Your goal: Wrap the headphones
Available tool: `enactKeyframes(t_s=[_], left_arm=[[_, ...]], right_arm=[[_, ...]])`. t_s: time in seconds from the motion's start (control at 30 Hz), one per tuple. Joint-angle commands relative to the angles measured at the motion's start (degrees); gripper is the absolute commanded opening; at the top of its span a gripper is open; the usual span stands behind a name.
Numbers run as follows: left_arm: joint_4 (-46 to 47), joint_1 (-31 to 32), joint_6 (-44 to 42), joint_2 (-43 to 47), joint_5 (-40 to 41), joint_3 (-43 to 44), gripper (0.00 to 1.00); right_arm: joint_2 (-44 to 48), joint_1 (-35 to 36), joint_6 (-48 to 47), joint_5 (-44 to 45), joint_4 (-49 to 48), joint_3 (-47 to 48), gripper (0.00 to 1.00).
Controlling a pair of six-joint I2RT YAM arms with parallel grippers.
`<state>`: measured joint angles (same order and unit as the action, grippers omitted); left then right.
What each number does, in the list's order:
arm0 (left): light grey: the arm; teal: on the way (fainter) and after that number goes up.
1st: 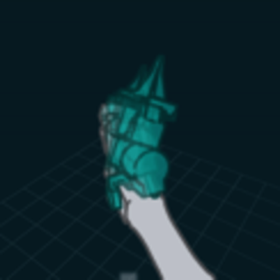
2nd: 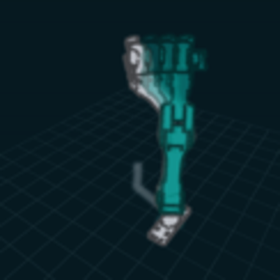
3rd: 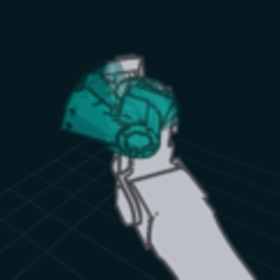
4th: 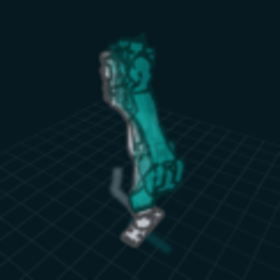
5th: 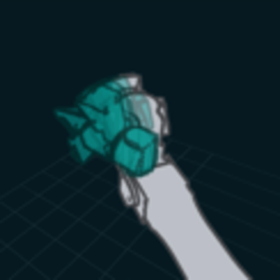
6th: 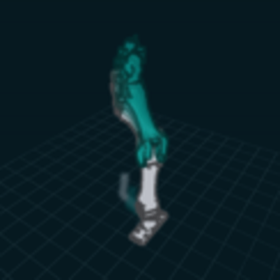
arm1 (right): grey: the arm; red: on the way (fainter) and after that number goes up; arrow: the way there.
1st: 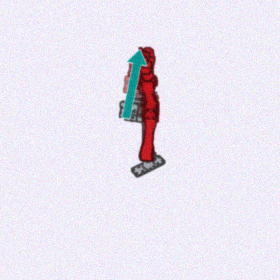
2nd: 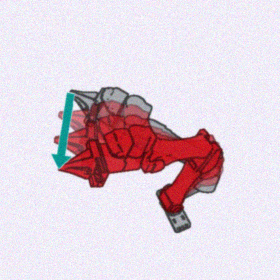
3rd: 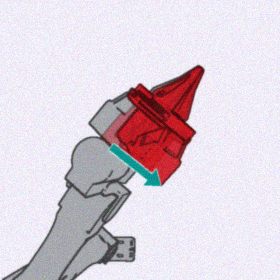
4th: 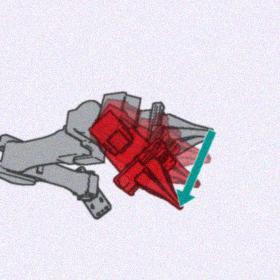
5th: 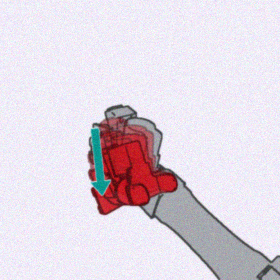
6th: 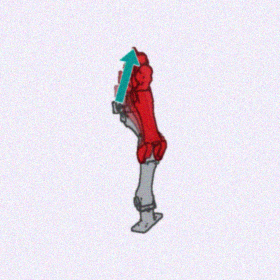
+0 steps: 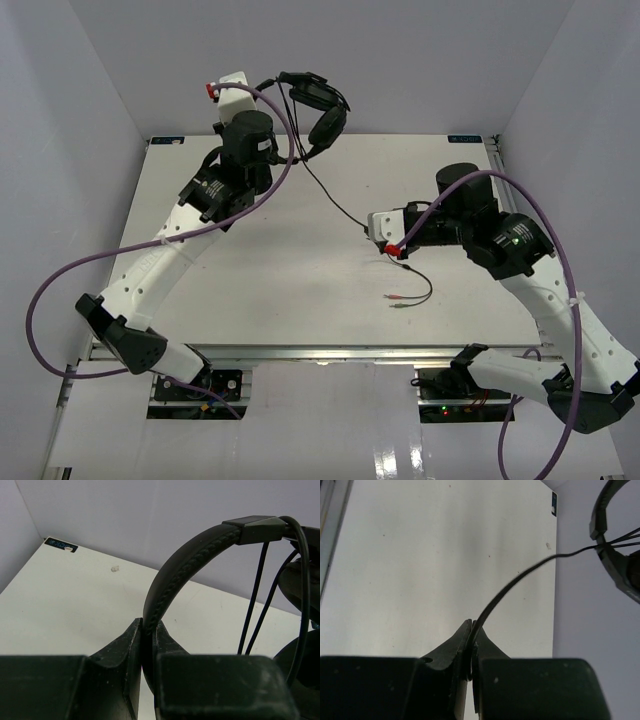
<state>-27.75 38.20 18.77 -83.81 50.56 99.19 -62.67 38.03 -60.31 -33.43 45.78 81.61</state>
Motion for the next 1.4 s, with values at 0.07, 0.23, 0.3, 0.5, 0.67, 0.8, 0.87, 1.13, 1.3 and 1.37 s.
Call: enactKeyframes(t_s=[0.07,0.23,0.3,0.5,0.67,0.8,0.87,1.13,1.3,1.37], left_arm=[[0.4,-0.1,1.0,2.2,-4.0,-6.6,0.00],[-1.0,0.1,-0.4,1.8,-9.0,-12.2,0.00],[-1.4,1.0,-0.6,1.9,-10.6,-13.8,0.00],[-1.9,5.2,-3.2,3.0,-15.6,-20.6,0.00],[-0.8,7.3,-4.9,6.6,-24.3,-26.5,0.00],[1.0,8.2,-7.3,11.3,-31.2,-31.6,0.00],[1.8,8.6,-8.0,13.9,-33.9,-33.3,0.00],[2.8,9.8,-8.3,21.9,-42.3,-38.2,0.00],[2.5,10.9,-9.5,22.1,-46.6,-38.4,0.00],[2.5,11.1,-9.7,21.9,-47.4,-38.4,0.00]], right_arm=[[1.8,5.3,-4.3,17.6,-7.6,3.1,0.08],[2.9,9.1,-11.9,29.5,-20.7,-1.1,0.08],[3.3,9.9,-14.8,32.4,-27.3,-4.4,0.08],[1.8,10.4,-19.0,38.6,-41.1,-8.3,0.08],[0.2,10.4,-20.3,39.7,-45.1,-9.8,0.12],[-1.2,10.1,-18.4,39.5,-45.1,-9.4,0.13],[-1.9,9.4,-15.4,38.4,-44.7,-8.9,0.14],[-3.9,4.7,-3.8,29.5,-39.5,-7.9,0.14],[-6.5,2.7,0.7,24.8,-37.2,-3.4,0.14],[-7.3,2.4,1.4,24.0,-37.0,-2.2,0.14]])
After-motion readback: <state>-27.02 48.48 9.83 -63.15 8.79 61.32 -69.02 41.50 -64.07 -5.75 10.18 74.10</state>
